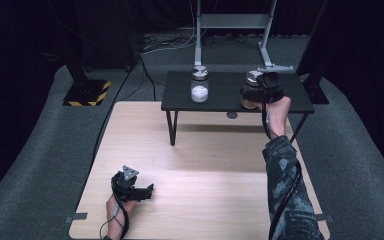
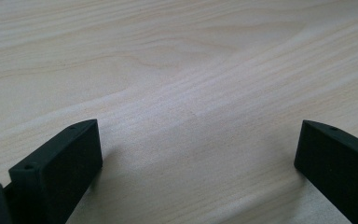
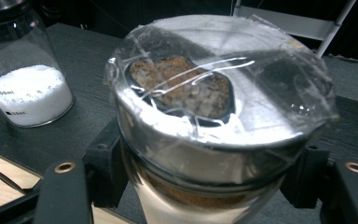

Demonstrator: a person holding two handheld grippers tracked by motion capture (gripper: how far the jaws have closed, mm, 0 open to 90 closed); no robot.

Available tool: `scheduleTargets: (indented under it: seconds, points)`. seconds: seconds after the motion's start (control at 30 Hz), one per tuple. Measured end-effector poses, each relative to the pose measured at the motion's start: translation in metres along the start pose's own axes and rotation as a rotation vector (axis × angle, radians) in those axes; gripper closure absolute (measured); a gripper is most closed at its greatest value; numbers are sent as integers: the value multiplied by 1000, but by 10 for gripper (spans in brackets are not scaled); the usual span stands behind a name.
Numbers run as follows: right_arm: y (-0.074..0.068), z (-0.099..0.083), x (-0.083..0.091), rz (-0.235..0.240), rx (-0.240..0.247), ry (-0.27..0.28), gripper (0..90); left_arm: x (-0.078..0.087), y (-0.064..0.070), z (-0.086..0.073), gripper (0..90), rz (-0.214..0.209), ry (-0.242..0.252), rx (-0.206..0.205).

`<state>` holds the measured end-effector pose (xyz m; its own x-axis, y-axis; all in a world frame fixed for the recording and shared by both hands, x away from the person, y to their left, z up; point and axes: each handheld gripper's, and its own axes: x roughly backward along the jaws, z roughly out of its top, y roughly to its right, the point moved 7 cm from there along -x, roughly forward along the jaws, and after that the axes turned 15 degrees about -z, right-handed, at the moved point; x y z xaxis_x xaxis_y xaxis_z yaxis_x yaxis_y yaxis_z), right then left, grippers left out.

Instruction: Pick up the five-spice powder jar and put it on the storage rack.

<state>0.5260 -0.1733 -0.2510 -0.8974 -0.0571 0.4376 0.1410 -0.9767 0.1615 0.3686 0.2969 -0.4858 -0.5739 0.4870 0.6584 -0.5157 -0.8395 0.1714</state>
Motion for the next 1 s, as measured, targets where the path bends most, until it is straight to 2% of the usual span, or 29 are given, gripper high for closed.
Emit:
scheduleTargets:
  seconds: [0.47, 1.0]
  points:
    - [-4, -3, -10, 12, -23, -4, 294, 0, 0, 0, 5, -1, 0, -1]
    - [-10, -1, -15, -4, -34, 1, 295, 0, 0, 0, 5, -1, 0, -1]
